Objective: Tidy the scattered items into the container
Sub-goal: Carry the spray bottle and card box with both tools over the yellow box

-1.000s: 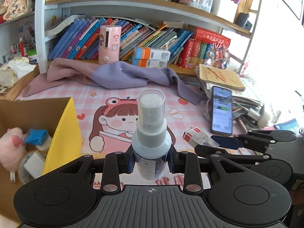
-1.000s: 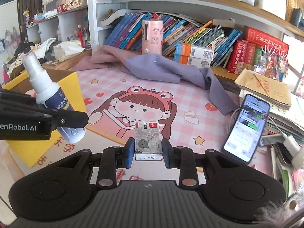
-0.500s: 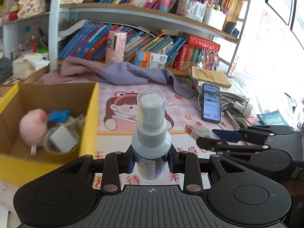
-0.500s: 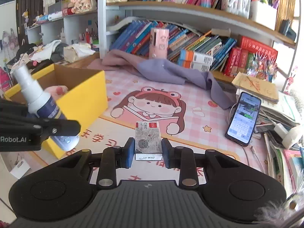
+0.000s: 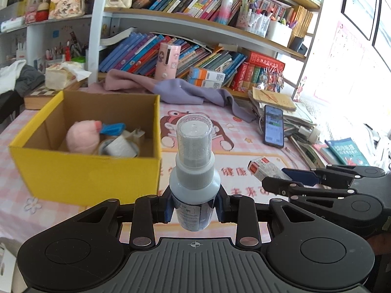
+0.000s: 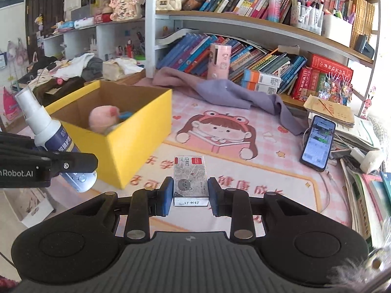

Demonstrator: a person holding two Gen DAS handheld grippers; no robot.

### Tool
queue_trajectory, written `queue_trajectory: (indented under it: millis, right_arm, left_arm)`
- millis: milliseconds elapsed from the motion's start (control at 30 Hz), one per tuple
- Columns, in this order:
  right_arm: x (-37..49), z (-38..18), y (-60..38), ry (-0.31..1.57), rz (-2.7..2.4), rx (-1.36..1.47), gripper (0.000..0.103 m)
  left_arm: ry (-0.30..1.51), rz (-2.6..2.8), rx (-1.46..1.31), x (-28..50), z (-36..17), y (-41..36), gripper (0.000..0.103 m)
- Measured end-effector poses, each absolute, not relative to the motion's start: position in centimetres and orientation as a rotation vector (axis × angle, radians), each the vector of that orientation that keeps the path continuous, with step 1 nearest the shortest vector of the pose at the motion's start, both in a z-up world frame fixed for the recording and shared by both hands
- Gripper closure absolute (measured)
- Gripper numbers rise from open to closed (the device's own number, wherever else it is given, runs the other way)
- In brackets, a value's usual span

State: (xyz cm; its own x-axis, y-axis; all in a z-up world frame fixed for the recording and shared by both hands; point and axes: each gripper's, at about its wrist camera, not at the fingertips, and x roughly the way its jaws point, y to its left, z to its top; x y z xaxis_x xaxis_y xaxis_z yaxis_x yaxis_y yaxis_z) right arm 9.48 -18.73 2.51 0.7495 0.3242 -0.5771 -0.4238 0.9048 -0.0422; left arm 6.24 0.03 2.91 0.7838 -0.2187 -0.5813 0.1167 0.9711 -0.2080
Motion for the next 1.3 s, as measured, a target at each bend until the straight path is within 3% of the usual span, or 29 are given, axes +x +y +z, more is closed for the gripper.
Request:
queue_trajectory:
  millis: [567, 1300]
  right_arm:
    - [3.8, 1.9, -13.7, 0.625, 0.489, -0.232, 0.075]
    - [2.8, 0.6, -8.8, 0.698, 0.602, -0.265, 0.075]
  left_arm:
    - [0.673, -0.1, -0.161, 0.5, 2.1, 3.8, 0.072]
    - [0.706, -0.039, -0.192, -0.9, 1.0, 8.1, 0.072]
